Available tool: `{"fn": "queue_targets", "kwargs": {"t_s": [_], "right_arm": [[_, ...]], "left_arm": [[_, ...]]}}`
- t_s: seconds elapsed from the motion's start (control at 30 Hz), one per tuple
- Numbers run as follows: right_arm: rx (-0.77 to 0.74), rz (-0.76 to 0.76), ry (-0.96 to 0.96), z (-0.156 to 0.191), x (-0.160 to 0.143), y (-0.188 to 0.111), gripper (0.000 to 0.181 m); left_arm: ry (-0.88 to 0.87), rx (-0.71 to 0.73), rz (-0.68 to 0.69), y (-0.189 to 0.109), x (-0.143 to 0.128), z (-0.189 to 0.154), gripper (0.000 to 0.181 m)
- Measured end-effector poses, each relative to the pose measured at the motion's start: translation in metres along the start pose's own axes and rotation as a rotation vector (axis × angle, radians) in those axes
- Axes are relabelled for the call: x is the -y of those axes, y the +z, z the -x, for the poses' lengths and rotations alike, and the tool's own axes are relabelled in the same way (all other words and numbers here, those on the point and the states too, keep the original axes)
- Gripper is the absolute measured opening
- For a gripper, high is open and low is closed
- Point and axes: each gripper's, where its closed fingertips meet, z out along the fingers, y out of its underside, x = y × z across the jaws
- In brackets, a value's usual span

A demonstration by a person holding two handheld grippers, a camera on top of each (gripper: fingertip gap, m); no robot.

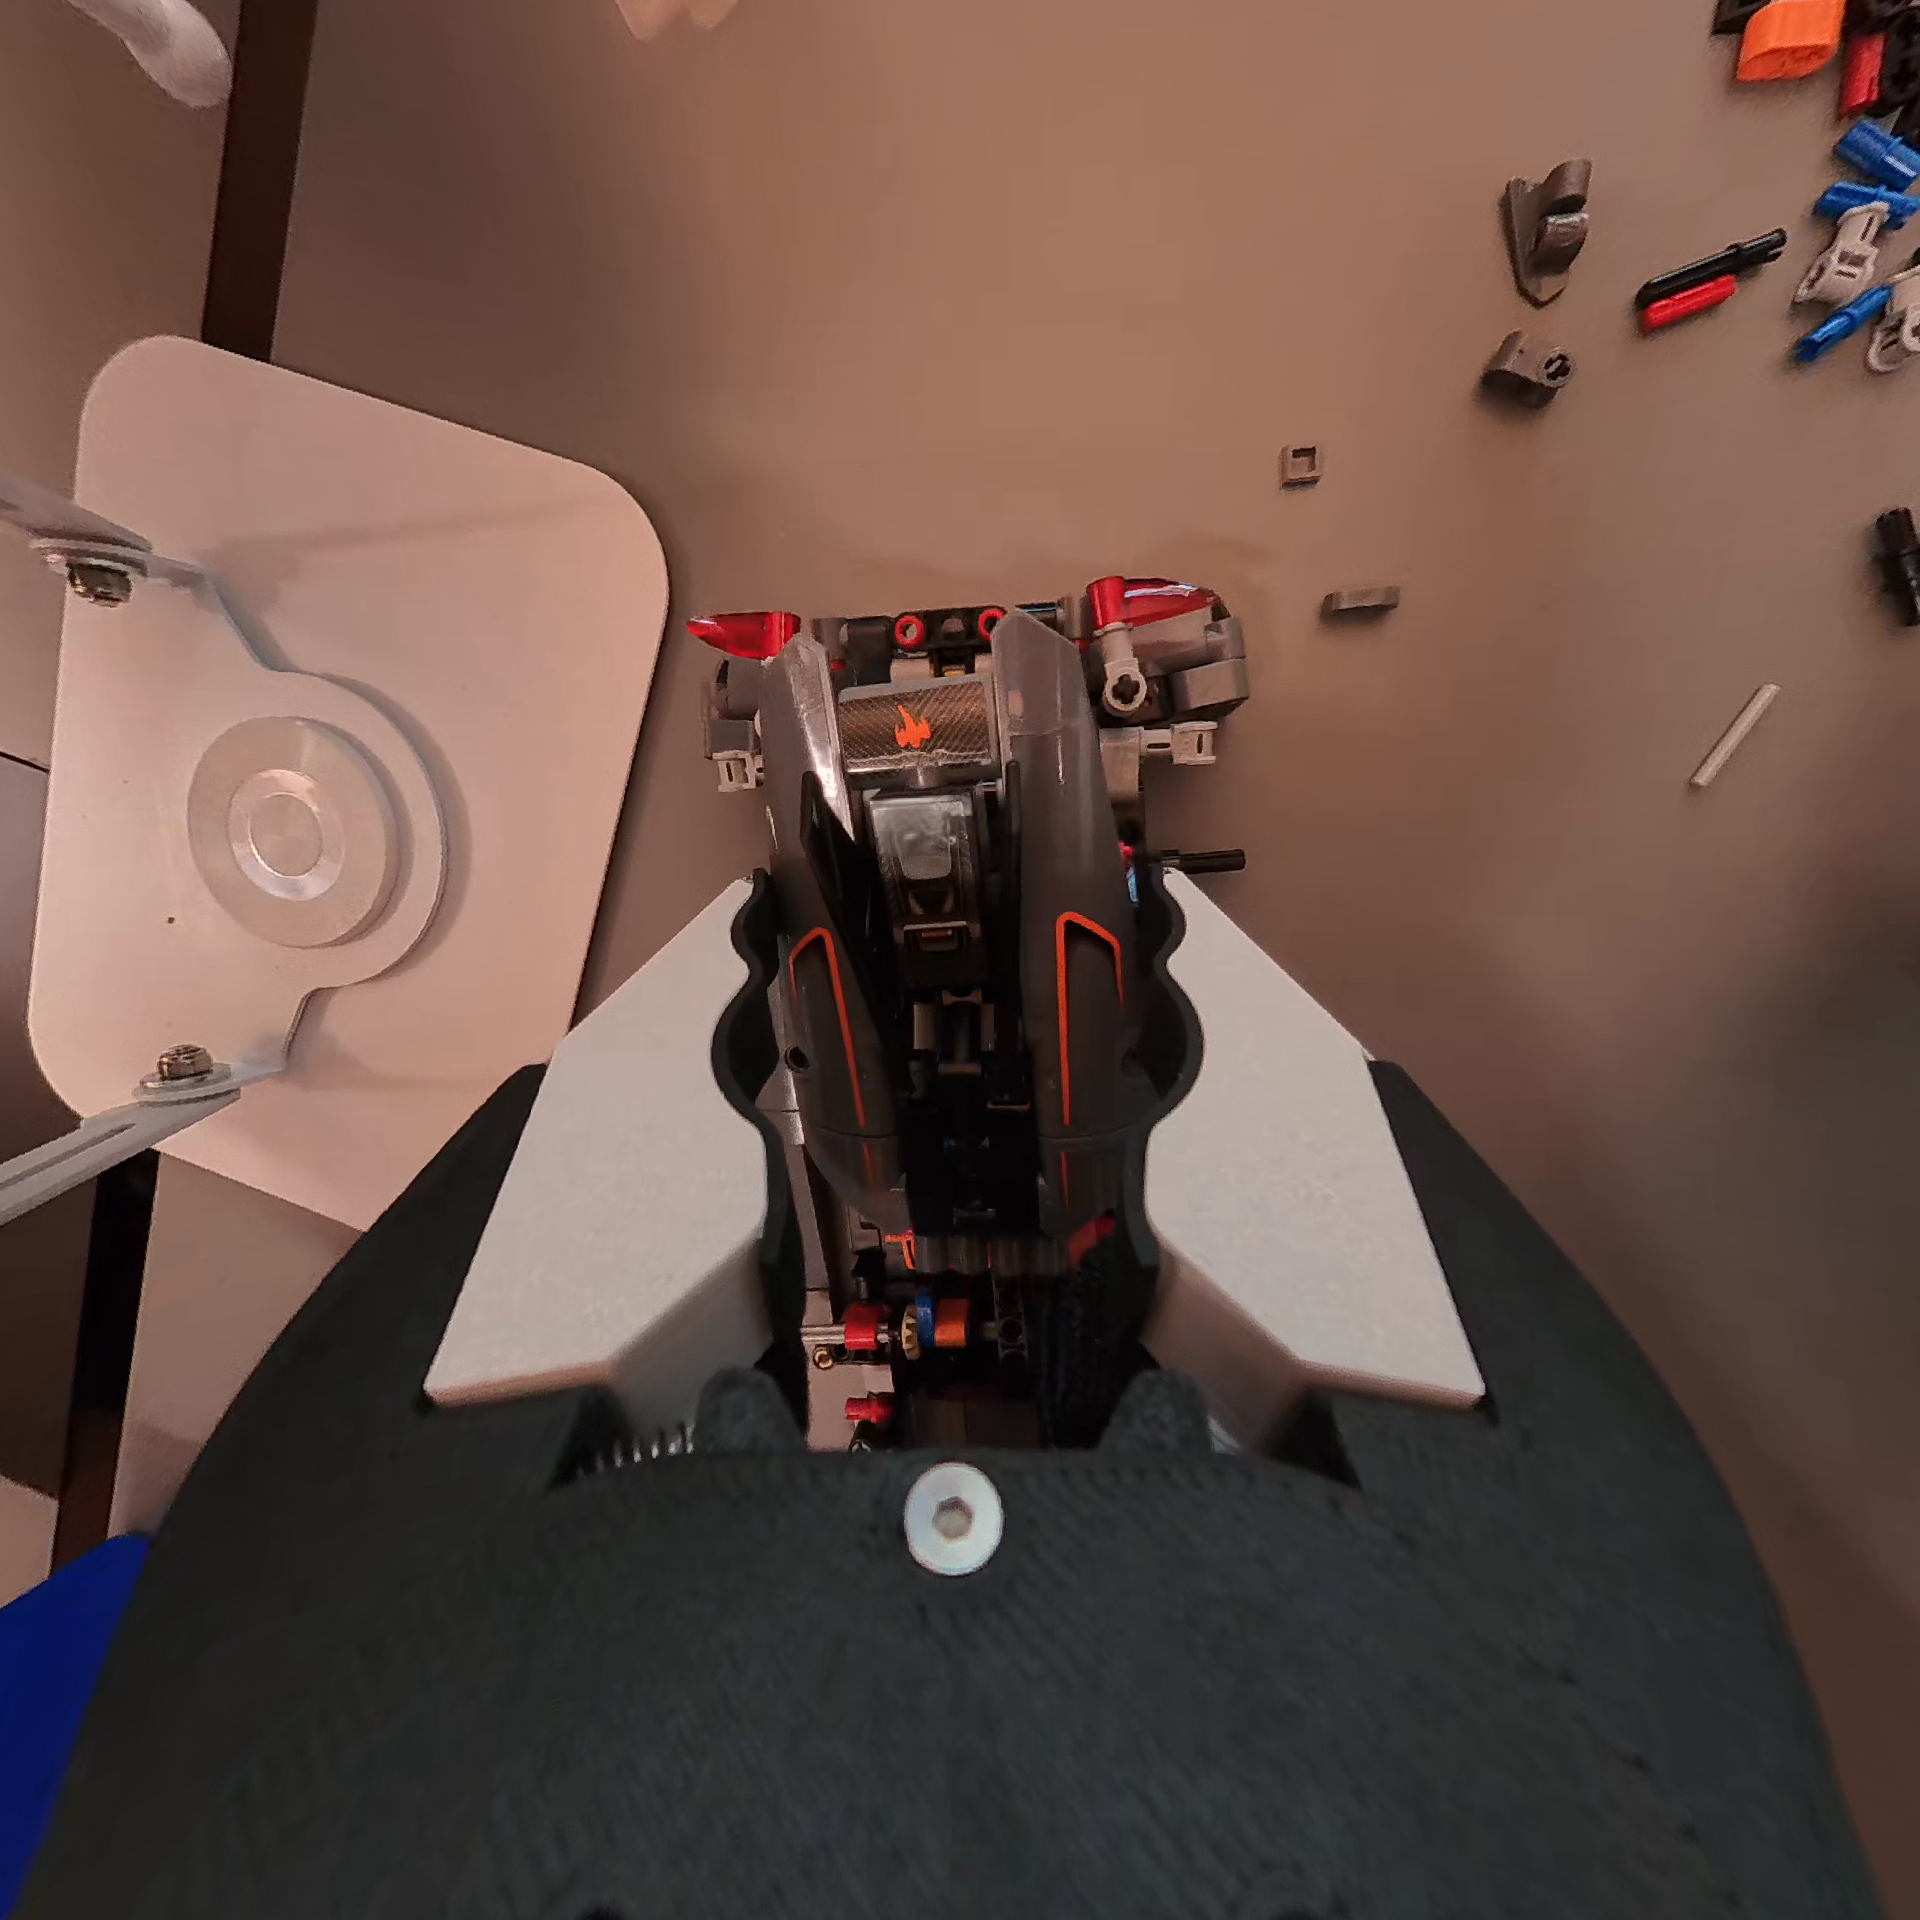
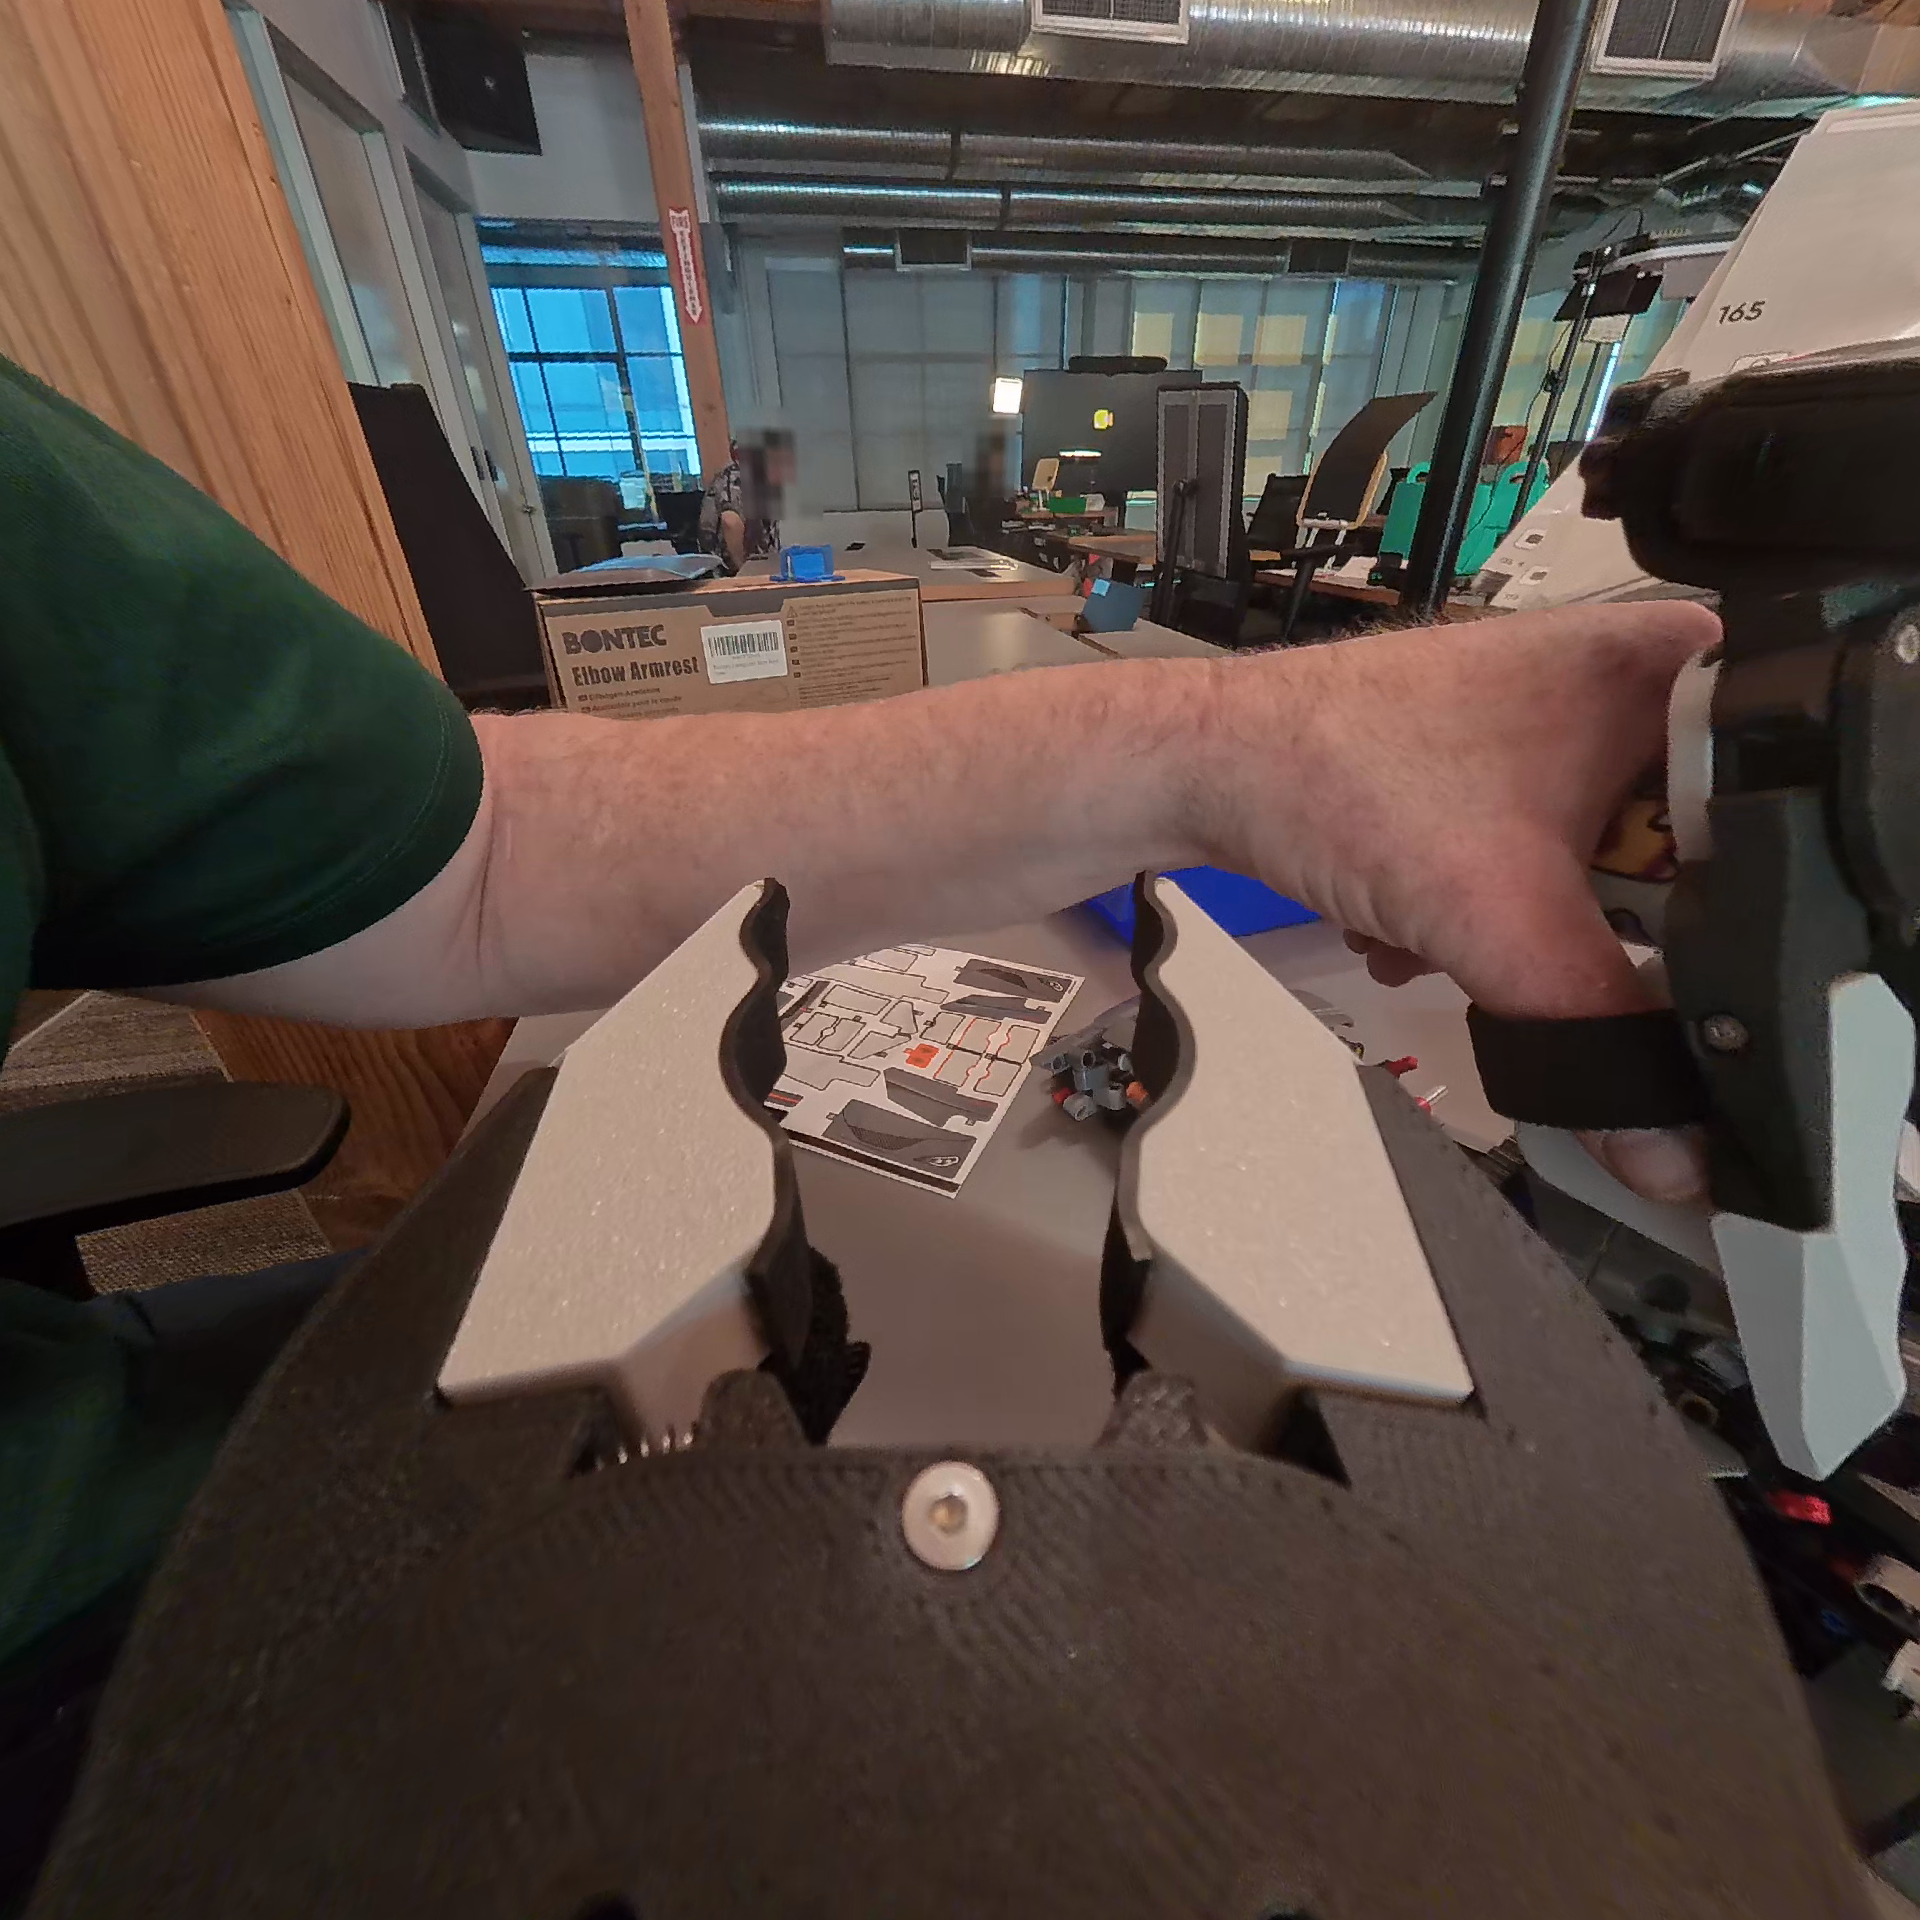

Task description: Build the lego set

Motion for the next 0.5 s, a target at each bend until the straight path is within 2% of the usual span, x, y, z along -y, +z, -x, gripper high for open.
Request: {"fn": "queue_targets", "kwargs": {"t_s": [0.03, 0.5], "right_arm": [[0.000, -0.001, 0.000, 0.000, 0.000, 0.000, 0.065], [0.004, 0.006, -0.002, 0.001, -0.002, 0.001, 0.065]], "left_arm": [[0.004, -0.010, -0.006, -0.001, 0.000, -0.001, 0.068], [0.019, -0.014, -0.043, -0.014, -0.013, -0.007, 0.068]]}}
